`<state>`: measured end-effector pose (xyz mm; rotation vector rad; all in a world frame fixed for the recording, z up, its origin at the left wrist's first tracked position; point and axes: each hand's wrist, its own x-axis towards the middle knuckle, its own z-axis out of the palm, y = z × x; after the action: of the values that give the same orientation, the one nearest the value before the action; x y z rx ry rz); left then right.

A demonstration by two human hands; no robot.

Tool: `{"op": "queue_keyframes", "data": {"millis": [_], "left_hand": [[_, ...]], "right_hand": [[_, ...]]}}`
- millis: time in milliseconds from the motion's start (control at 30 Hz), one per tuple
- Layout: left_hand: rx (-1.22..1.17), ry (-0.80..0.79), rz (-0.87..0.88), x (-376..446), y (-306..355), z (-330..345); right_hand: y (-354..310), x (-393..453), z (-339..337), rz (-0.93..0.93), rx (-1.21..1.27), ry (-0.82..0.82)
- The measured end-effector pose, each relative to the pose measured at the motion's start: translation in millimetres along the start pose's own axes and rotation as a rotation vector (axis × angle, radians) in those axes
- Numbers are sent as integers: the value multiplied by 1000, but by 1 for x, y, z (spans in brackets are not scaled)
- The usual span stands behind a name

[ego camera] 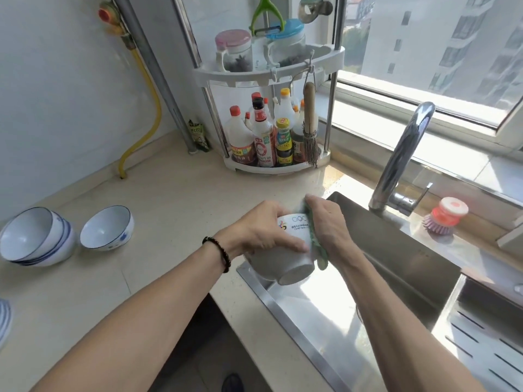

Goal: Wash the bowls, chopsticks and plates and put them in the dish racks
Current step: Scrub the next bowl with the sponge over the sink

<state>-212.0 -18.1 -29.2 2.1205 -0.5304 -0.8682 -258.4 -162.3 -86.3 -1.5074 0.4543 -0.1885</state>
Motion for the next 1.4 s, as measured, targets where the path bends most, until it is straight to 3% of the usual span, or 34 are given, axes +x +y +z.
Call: {"op": "queue_keyframes", "data": {"millis": [100,167,300,433,533,700,833,967,1067,1133,1200,1233,1300,1400], "left_hand": [[-34,204,36,5,-8,14],[-60,278,46,5,-14,15],[-154,271,81,-1,-16,13],[-263,305,77,-2,-16,8],[-229,312,75,-4,-18,12],[-250,372,69,-4,-21,15],[-280,336,102,-13,-25,13],[-233,402,63,-17,-37,12],[-286,420,57,-35,-44,10],[-502,514,41,-51,-52,9],[-803,677,-3,-64,-61,7],[-934,765,-43,-70,-67,5],[-1079,925,-121,-83,-78,-6],[-1113,1054,-146,-112,-94,-24]], "right_hand": [[1,-10,16,-171,-139,-95],[11,-11,19,-178,-174,-92],[15,-4,9,57,177,-85],[24,-17,14,-153,-10,-54],[26,-13,11,-40,240,-83],[28,-23,23,-225,-44,-99],[18,-10,10,97,254,-55],[17,-26,30,-283,-86,-223],[26,-22,36,-84,67,-206],[22,-17,41,192,195,-188],[11,-25,58,261,121,-189],[7,-33,72,203,77,-183],[4,-58,104,-86,-33,-157],[13,-108,149,-430,-317,-212]]}}
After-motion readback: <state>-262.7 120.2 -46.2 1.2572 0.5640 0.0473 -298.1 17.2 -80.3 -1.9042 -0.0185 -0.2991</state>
